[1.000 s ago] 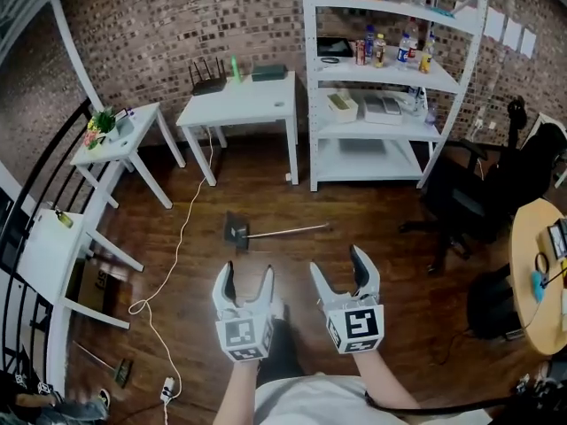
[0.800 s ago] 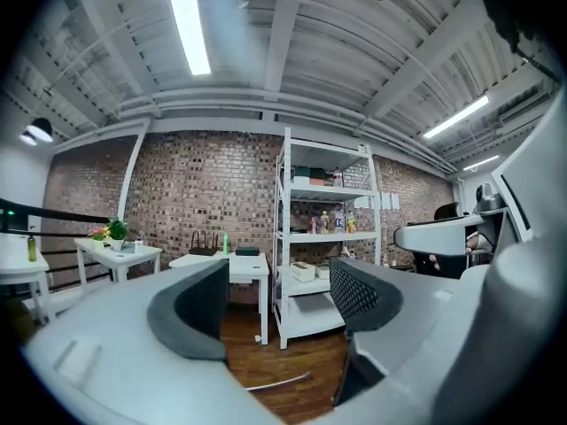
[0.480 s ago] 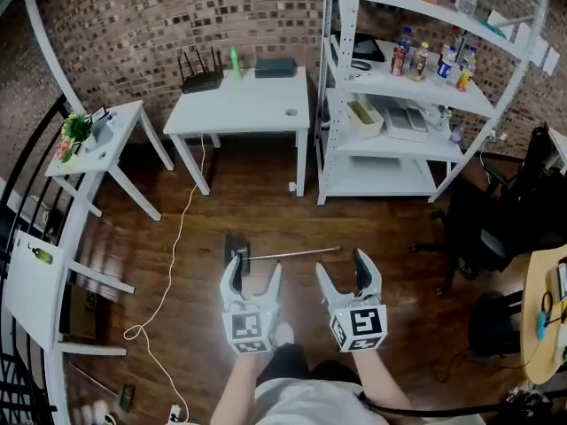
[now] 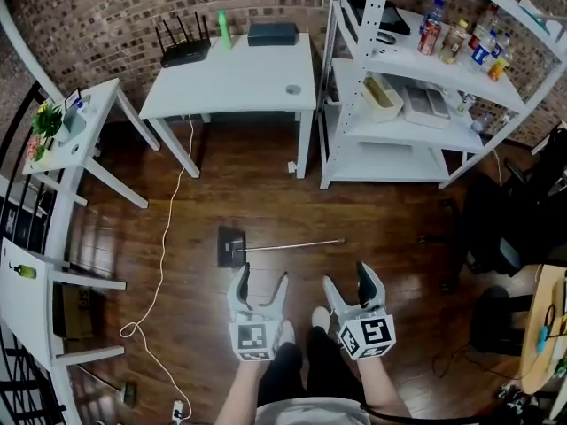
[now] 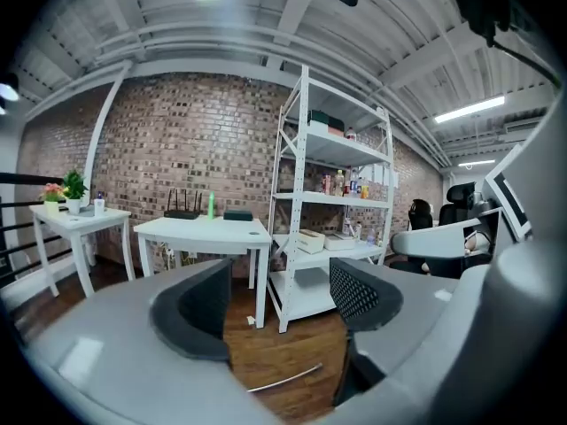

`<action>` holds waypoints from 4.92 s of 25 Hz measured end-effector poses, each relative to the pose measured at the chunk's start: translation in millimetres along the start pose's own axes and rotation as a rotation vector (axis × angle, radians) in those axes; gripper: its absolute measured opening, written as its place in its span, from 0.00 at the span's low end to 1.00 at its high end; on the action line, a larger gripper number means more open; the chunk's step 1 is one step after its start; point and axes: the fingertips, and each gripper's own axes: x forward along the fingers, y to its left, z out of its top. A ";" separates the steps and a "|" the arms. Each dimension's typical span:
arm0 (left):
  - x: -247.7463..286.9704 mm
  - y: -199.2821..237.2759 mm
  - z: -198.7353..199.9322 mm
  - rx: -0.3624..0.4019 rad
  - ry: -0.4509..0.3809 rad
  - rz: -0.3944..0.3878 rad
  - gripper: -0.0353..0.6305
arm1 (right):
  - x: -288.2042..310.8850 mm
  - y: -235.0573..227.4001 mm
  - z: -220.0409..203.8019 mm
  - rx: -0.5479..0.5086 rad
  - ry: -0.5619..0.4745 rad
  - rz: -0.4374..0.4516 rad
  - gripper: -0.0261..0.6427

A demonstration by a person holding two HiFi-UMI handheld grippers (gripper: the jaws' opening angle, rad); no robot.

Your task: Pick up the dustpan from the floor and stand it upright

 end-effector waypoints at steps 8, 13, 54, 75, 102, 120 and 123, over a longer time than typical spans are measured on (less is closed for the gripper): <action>97.4 13.8 -142.8 -0.076 0.109 -0.026 0.59 | 88.4 -72.7 -130.6 0.039 0.093 -0.014 0.50; 154.1 24.4 -241.5 -0.073 0.096 -0.049 0.59 | 137.6 -118.4 -237.7 0.048 0.121 -0.012 0.50; 324.9 42.5 -522.1 -0.055 -0.051 -0.096 0.61 | 350.3 -353.5 -754.1 1.174 0.076 -0.103 0.28; 331.0 26.6 -495.6 -0.091 -0.095 -0.119 0.61 | 331.9 -396.1 -530.8 0.892 -0.207 -0.048 0.14; 251.6 130.8 -453.4 -0.021 -0.128 0.122 0.61 | 335.7 -59.8 -248.1 -0.252 -0.395 0.276 0.16; 162.3 159.3 -369.2 -0.160 -0.073 0.171 0.60 | 301.3 -12.1 -244.8 -0.314 -0.042 0.253 0.45; 129.8 157.2 -338.6 -0.158 0.004 0.178 0.60 | 263.4 -11.4 -213.4 -0.296 0.034 0.198 0.46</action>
